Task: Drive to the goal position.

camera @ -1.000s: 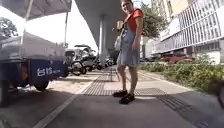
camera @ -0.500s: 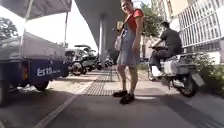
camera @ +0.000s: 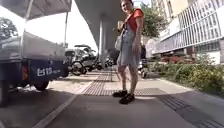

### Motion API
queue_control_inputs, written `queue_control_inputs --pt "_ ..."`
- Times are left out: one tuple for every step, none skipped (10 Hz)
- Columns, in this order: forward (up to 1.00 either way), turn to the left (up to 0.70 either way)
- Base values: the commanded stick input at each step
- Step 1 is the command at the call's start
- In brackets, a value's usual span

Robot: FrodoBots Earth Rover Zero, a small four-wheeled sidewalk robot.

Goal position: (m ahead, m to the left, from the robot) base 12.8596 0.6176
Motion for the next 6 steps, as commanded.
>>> queue_control_inputs --pt "0.00 0.00" --pt "0.00 0.01" --pt "0.00 0.01" --pt "0.00 0.00" --pt "0.00 0.00" --pt "0.00 0.00"
